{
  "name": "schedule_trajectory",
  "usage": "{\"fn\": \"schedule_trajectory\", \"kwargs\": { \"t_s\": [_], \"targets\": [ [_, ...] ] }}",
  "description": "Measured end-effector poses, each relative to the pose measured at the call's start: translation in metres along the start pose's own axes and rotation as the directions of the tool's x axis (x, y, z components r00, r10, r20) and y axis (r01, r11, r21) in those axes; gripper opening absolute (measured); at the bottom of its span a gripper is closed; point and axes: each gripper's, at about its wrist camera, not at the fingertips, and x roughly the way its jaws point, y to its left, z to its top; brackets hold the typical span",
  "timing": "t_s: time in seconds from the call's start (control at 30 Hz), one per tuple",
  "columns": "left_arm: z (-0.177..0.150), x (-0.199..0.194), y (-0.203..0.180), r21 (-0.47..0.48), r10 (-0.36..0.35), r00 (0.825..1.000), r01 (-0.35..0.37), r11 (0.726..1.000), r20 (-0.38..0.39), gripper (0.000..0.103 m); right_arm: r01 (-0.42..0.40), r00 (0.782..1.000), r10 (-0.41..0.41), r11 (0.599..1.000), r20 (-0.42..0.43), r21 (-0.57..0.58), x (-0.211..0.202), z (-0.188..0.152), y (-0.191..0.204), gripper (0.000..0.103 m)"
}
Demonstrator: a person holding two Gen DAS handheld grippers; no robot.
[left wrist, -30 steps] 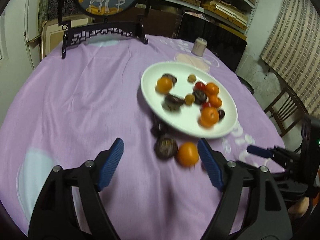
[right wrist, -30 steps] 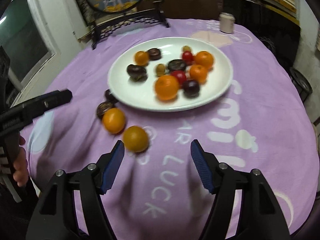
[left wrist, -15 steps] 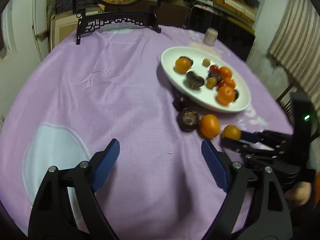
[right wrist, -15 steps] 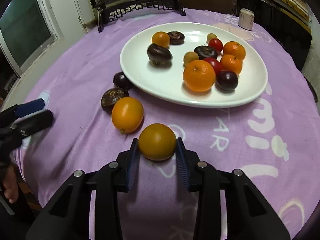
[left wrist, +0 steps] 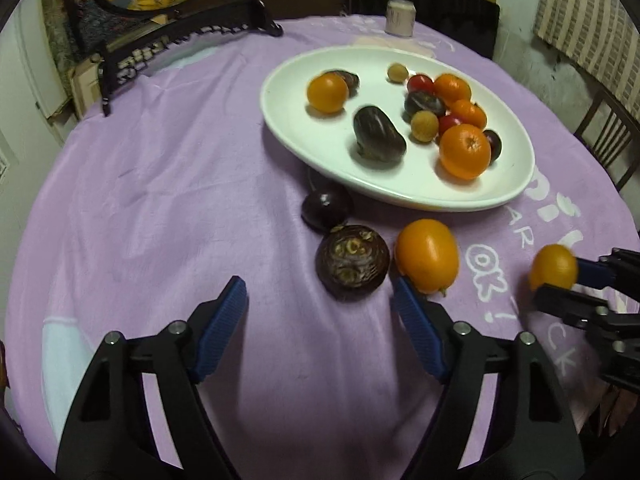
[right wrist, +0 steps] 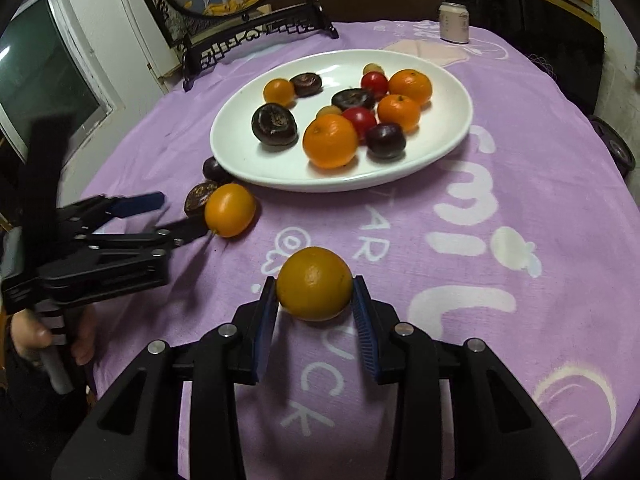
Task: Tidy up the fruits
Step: 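Grasp a round orange fruit with the right tool while the left tool grasps a dark mangosteen, then carry both fruits over the white plate and open both tools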
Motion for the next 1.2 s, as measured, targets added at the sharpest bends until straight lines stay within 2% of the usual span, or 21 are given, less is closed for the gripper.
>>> {"fn": "schedule_trajectory", "kwargs": {
  "t_s": [0.03,0.07,0.1,0.17,0.2,0.23,0.47,0.67,0.87,1.03,1.2],
  "targets": [
    [0.001,0.006,-0.001,-0.005,-0.026,1.0,0.026,1.0,-0.018,0.076,-0.006,1.0,0.006,1.0,0.002,0.005,-0.001,0.0,-0.001,0.038],
    [0.002,0.007,-0.006,0.011,-0.004,1.0,0.004,1.0,0.0,0.073,-0.009,1.0,0.009,1.0,0.004,0.009,-0.001,0.0,-0.003,0.038],
    [0.004,0.008,-0.009,0.021,-0.013,1.0,0.013,1.0,0.005,0.069,-0.012,1.0,0.012,1.0,0.003,0.012,-0.001,0.0,-0.004,0.038],
    [0.007,0.008,-0.014,0.027,-0.034,0.999,0.034,0.999,0.012,0.05,-0.019,1.0,0.019,1.0,-0.002,0.018,0.001,-0.001,-0.006,0.038],
    [0.008,0.008,-0.016,0.034,-0.022,1.0,0.022,0.999,0.017,0.047,-0.02,1.0,0.02,1.0,-0.005,0.02,0.002,-0.001,-0.006,0.038],
    [0.007,0.007,-0.016,0.032,-0.021,1.0,0.02,0.999,0.019,0.04,-0.022,1.0,0.022,1.0,-0.007,0.021,0.002,-0.002,-0.006,0.038],
    [-0.005,-0.012,-0.008,-0.018,-0.065,0.997,0.066,0.998,0.039,0.039,-0.025,1.0,0.025,1.0,0.004,0.012,-0.002,-0.001,-0.004,0.038],
    [-0.017,-0.027,-0.015,-0.013,-0.117,0.992,0.117,0.993,0.037,0.039,-0.028,1.0,0.028,1.0,0.008,0.001,-0.004,0.0,0.003,0.038],
    [-0.019,-0.033,-0.016,-0.015,-0.124,0.991,0.125,0.992,0.044,0.039,-0.026,1.0,0.026,1.0,0.013,-0.014,-0.008,0.002,0.008,0.038],
    [0.002,-0.055,-0.012,0.001,-0.119,0.988,0.12,0.993,0.102,0.039,-0.013,0.999,0.014,0.999,0.051,-0.031,-0.017,0.02,0.005,0.038],
    [0.053,-0.057,-0.008,-0.004,-0.124,0.982,0.126,0.992,0.142,0.039,0.031,0.993,-0.027,0.999,0.113,-0.03,-0.012,0.068,-0.012,0.038]
  ]
}}
